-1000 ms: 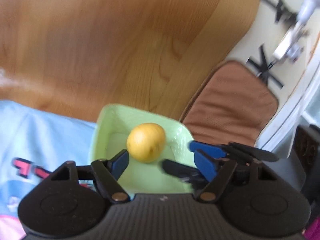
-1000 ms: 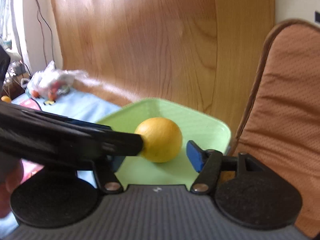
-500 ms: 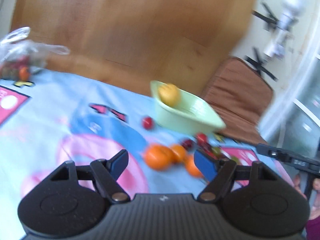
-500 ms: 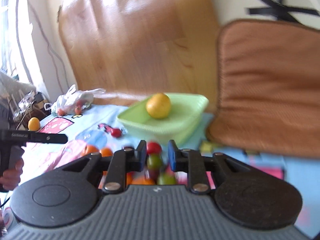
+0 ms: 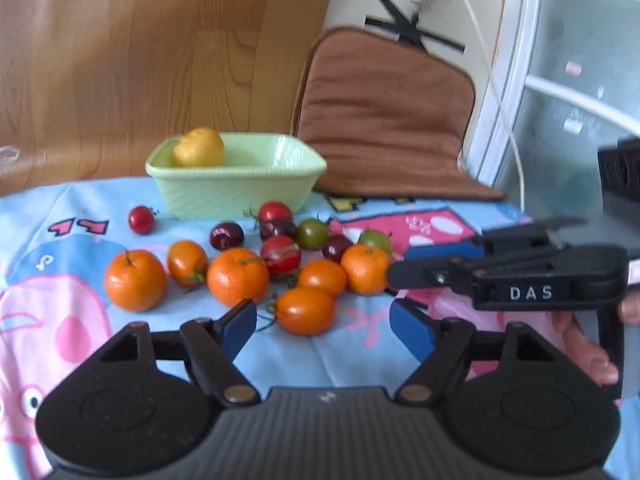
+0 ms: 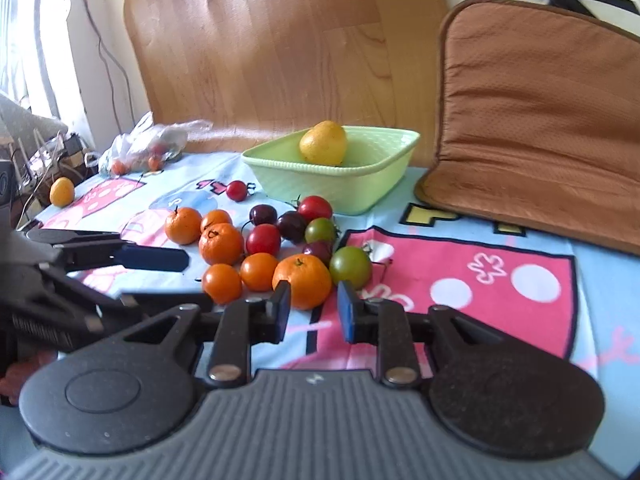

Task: Organize fruits
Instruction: 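Grasp an orange cherry tomato with the left tool while the right tool grasps a mandarin, then hold the orange tomato in the left tool while the right tool holds the mandarin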

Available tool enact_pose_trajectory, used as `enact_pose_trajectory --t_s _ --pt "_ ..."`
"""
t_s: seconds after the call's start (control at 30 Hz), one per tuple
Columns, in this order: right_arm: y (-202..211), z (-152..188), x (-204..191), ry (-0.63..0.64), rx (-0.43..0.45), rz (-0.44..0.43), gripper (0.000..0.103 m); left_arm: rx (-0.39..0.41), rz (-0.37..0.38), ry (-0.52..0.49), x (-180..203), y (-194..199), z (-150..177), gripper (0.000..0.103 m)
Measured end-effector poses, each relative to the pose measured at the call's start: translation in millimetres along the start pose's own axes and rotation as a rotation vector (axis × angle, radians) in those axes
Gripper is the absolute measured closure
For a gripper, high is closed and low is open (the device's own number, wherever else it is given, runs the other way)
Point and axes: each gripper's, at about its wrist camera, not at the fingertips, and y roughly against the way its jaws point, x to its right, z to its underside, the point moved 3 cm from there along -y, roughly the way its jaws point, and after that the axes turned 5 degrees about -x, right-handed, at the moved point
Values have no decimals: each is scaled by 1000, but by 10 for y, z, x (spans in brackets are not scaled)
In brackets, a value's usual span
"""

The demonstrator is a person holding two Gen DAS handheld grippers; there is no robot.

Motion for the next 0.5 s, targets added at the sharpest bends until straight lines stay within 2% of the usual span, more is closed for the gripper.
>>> enact_pose_trajectory --t_s 0.03,0.07,0.13,0.17,0.2,0.3,0.5 --pt "-32 -4 -7 9 0 -2 60 -3 5 6 -5 -14 -10 32" --pt "-65 -12 -5 15 1 -4 58 3 7 13 -12 -26 -24 35" --pt "-119 -19 -8 21 0 -19 56 -6 5 20 -23 -77 -47 47" --pt "-142 -23 -12 22 0 -23 56 -21 7 30 -36 -117 -53 60" --pt "-163 -25 -15 23 -2 -28 56 -35 15 45 -53 -143 -57 68" --pt "-191 -15 -52 36 -24 -38 63 -32 41 60 -81 -89 -20 69" --pt "44 223 -339 86 -26 -63 64 -26 24 14 -55 296 305 69"
